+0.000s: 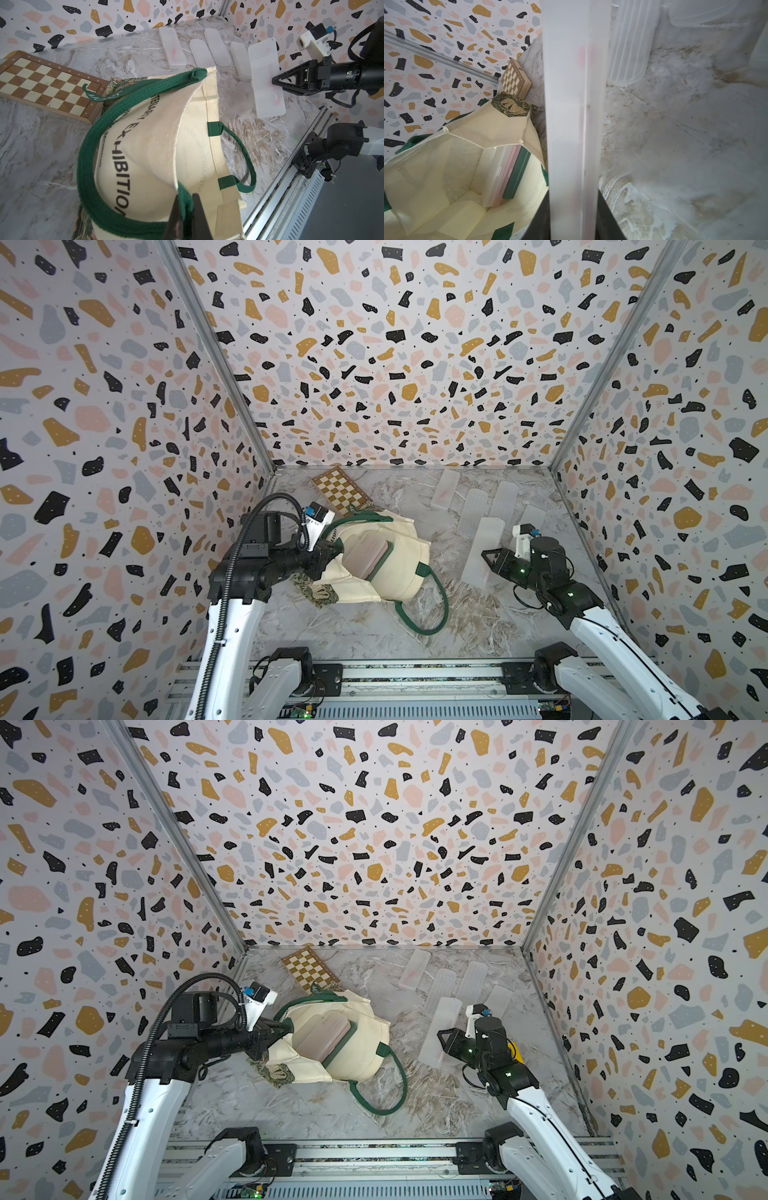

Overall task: Take out the pencil case from the canvas bag
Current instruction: Place the pencil case at the center of the board.

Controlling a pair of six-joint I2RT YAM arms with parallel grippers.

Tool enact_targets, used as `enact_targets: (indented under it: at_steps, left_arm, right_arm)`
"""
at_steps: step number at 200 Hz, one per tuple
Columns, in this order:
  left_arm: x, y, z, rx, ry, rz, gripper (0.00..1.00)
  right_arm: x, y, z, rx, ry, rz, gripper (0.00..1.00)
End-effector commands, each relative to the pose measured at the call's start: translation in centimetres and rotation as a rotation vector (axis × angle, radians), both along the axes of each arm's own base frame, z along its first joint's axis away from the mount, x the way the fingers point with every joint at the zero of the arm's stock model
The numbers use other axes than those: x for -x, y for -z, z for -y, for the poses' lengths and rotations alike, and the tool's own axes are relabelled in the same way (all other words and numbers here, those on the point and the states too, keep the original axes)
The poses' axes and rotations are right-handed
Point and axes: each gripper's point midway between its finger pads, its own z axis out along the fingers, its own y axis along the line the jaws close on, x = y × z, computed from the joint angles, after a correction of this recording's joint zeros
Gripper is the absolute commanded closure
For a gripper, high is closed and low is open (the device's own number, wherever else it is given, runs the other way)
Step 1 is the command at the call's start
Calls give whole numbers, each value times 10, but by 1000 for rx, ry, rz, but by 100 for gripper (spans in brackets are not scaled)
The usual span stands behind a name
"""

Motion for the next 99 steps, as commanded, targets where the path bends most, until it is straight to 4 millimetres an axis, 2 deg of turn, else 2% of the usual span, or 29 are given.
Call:
enact_targets:
  at_steps: [1, 99]
  left_arm:
    - [-4, -22, 5, 49, 13, 121, 100]
    - [0, -7, -1, 44, -42, 147, 100]
  right_arm:
    - [-2, 1, 4, 5, -18, 8, 72]
    - [-14, 42, 30, 29, 41, -93, 72]
